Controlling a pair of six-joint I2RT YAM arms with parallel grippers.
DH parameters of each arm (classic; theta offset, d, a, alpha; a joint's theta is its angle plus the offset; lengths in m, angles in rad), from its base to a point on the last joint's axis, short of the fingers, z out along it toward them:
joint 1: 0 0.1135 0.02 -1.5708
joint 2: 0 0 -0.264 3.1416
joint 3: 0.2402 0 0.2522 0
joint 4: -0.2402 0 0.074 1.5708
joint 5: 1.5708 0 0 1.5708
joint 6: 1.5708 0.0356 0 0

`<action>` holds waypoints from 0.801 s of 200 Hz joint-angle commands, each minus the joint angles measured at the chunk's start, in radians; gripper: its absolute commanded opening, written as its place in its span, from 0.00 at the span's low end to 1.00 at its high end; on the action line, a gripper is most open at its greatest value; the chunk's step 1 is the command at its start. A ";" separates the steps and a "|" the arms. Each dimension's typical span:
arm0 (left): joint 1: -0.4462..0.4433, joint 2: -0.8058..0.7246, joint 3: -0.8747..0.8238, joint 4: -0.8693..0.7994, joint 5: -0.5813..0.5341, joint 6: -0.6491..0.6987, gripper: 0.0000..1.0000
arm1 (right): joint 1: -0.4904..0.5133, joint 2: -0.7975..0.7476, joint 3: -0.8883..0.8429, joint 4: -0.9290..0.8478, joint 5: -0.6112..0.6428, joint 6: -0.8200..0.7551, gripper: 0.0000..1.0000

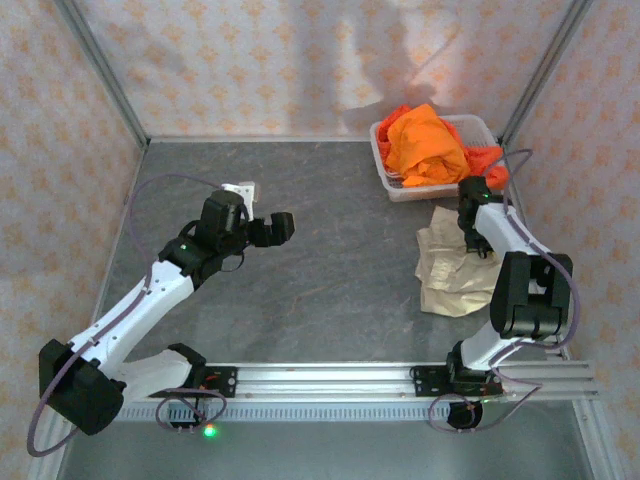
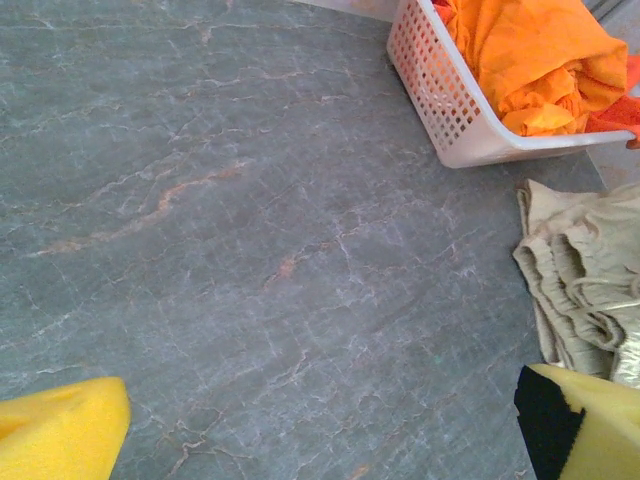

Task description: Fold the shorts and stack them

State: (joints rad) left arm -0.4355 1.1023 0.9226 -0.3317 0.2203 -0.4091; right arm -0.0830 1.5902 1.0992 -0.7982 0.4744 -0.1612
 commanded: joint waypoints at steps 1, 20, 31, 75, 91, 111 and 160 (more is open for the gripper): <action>0.013 0.010 -0.003 0.005 -0.002 0.030 1.00 | -0.026 -0.020 0.024 0.023 0.140 -0.040 0.02; 0.018 0.005 -0.006 0.007 0.002 0.029 1.00 | -0.027 -0.023 0.056 0.004 0.131 0.008 0.29; 0.019 -0.002 -0.010 0.010 0.001 0.029 1.00 | -0.027 -0.040 0.092 -0.021 0.075 0.052 0.40; 0.021 -0.025 -0.032 0.038 0.004 0.024 1.00 | 0.060 -0.205 0.209 0.035 -0.406 0.154 0.91; 0.021 -0.032 -0.040 0.046 0.011 0.020 1.00 | 0.128 -0.176 0.299 0.056 -0.464 0.192 0.97; 0.020 -0.041 -0.042 0.040 0.011 0.018 1.00 | 0.181 -0.055 0.463 0.040 -0.457 0.230 0.99; 0.020 -0.086 -0.055 0.014 -0.008 0.018 1.00 | 0.204 0.289 0.847 -0.034 -0.421 0.282 0.99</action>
State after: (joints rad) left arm -0.4229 1.0496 0.8845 -0.3202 0.2272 -0.4088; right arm 0.1219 1.7439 1.8294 -0.7654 0.0486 0.0723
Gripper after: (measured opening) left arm 0.998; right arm 0.994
